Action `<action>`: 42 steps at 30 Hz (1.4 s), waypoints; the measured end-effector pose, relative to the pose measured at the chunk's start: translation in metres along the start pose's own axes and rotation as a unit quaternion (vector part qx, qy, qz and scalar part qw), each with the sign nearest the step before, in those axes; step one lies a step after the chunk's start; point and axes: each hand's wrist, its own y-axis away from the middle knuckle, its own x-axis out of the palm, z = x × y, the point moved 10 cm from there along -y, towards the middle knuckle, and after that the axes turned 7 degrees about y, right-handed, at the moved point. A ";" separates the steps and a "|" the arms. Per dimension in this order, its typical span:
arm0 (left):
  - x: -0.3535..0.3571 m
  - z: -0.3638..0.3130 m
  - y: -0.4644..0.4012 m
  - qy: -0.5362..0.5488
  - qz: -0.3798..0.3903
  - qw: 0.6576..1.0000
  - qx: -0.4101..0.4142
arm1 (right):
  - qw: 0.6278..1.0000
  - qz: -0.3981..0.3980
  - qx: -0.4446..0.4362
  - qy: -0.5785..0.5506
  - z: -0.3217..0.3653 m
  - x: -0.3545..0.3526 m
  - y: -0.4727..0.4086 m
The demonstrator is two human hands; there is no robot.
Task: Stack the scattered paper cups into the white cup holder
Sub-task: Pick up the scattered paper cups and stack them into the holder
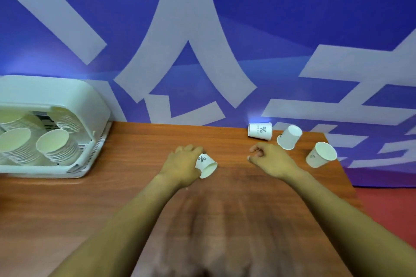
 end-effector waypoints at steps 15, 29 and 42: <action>0.061 0.010 -0.079 -0.228 0.057 0.969 -0.072 | 0.997 -0.016 -0.008 0.076 -0.067 -0.027 -0.107; 0.095 -0.016 -0.145 -0.204 0.070 0.976 -0.022 | 0.966 -0.009 -0.032 0.255 -0.102 -0.001 -0.196; 0.114 -0.016 -0.164 -0.162 0.051 0.985 -0.027 | 0.952 0.006 -0.014 0.307 -0.113 0.017 -0.211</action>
